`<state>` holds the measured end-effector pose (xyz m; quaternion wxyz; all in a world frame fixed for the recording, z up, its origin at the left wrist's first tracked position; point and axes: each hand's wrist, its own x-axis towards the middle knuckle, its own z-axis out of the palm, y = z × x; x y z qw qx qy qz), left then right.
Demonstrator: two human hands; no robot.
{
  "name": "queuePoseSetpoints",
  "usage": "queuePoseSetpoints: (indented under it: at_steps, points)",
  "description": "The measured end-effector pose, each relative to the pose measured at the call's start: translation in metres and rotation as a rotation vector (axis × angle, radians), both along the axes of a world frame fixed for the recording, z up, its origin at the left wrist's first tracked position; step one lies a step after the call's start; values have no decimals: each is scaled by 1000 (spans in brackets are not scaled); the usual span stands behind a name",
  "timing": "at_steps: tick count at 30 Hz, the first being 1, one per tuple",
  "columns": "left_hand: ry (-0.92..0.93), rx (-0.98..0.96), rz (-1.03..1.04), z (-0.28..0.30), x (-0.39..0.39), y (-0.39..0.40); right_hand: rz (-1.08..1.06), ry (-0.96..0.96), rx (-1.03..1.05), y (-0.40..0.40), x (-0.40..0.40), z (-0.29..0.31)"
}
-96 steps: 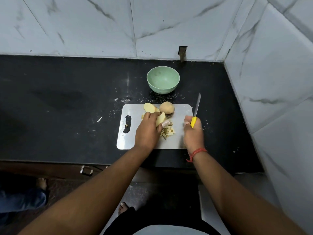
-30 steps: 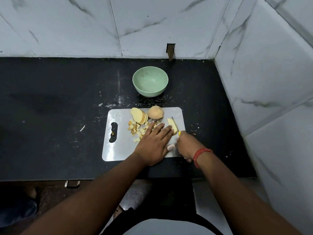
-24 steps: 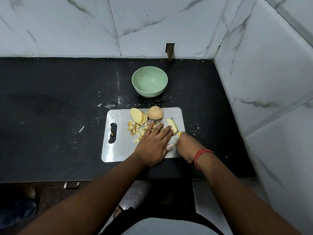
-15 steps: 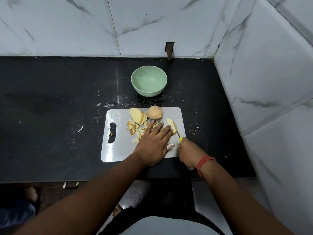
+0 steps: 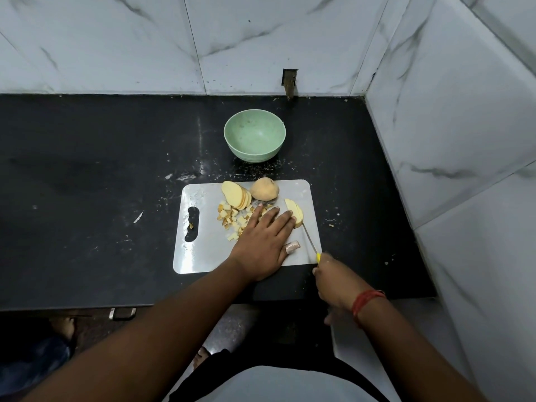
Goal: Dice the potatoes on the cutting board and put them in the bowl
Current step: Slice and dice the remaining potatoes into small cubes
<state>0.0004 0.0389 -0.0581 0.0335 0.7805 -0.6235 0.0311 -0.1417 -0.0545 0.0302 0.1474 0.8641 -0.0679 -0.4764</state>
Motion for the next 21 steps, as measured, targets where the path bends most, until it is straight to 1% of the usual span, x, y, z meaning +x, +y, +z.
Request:
queuePoseSetpoints:
  at_steps: [1,2,3,4,5,6,7,8,10,14,21]
  points:
    - [1,1,0,0,0,0,33,-88,37,-1,-7,1]
    - [4,1,1,0,0,0,-138,-233,42,-1,-8,10]
    - [5,-1,2,0,-1,1,-292,-320,146,-2,-14,6]
    - [6,-3,3,0,-1,1,-549,-413,274,-3,-20,2]
    - [7,-4,4,0,-1,1,-858,-472,422,-4,-21,10]
    - [7,-5,3,0,-1,2,-1062,-615,488,-5,-23,12]
    - [9,-6,1,-1,-1,2,-1076,-760,485,-12,-19,11]
    - [11,-11,-2,-1,-2,3,-1039,-839,464,-12,-17,13]
    - [19,-33,-12,0,-2,4,-1018,-908,455,-13,-7,8]
    - [34,-88,-27,0,-4,6,-994,-903,340,-16,16,-5]
    - [20,-78,-27,-3,-1,5,-920,-847,294,-12,27,-14]
